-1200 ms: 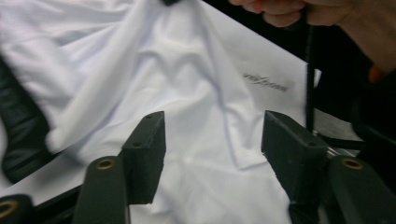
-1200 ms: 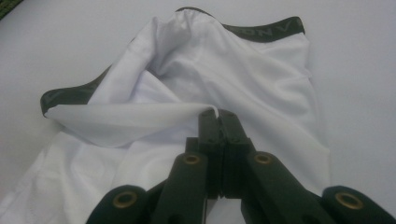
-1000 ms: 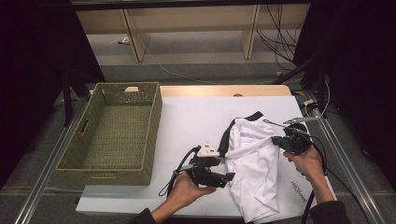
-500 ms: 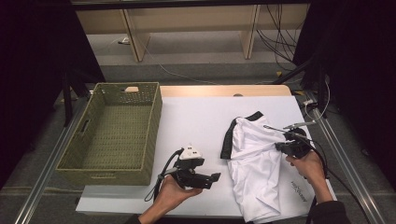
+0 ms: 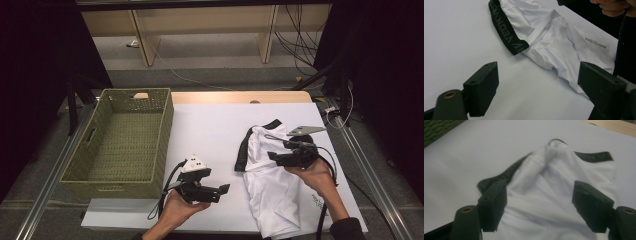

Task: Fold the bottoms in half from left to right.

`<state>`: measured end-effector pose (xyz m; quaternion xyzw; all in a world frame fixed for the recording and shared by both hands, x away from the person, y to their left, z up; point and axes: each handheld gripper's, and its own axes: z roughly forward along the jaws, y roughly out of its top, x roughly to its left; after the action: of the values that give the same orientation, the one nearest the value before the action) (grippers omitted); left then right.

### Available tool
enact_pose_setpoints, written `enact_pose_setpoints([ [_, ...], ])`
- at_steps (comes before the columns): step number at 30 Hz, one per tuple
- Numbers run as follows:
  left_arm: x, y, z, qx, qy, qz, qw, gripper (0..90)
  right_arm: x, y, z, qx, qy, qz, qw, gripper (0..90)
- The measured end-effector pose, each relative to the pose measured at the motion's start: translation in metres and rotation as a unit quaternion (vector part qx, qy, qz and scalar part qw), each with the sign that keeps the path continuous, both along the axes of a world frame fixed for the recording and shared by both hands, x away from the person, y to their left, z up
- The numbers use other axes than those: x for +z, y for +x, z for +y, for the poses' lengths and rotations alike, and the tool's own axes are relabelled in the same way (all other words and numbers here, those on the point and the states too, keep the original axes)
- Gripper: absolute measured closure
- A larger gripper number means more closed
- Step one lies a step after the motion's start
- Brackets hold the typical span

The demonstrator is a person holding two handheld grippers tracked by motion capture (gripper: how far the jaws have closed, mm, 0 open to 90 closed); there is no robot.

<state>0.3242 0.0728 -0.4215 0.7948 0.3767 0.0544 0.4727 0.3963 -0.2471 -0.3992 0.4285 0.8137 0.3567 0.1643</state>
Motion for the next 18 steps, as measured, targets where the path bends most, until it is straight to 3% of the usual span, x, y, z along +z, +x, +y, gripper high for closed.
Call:
enact_pose_setpoints([
  [2,0.001,-0.001,0.003,0.001,-0.001,-0.001,1.0,17.0,-0.001,-0.001,0.014,0.024,0.004,-0.001,0.9997,25.0],
  [6,0.001,-0.003,0.009,0.005,-0.003,-0.002,1.0,16.9,-0.008,0.001,0.038,0.055,-0.011,0.01,0.9984,25.9],
  [11,0.001,-0.004,0.017,0.01,-0.002,-0.002,0.9999,16.9,-0.02,0.007,0.063,0.089,-0.046,0.028,0.9946,31.8],
  [18,-0.004,-0.008,0.027,0.017,-0.002,0.003,0.9998,16.9,-0.039,0.013,0.085,0.107,-0.103,0.051,0.9876,38.4],
])
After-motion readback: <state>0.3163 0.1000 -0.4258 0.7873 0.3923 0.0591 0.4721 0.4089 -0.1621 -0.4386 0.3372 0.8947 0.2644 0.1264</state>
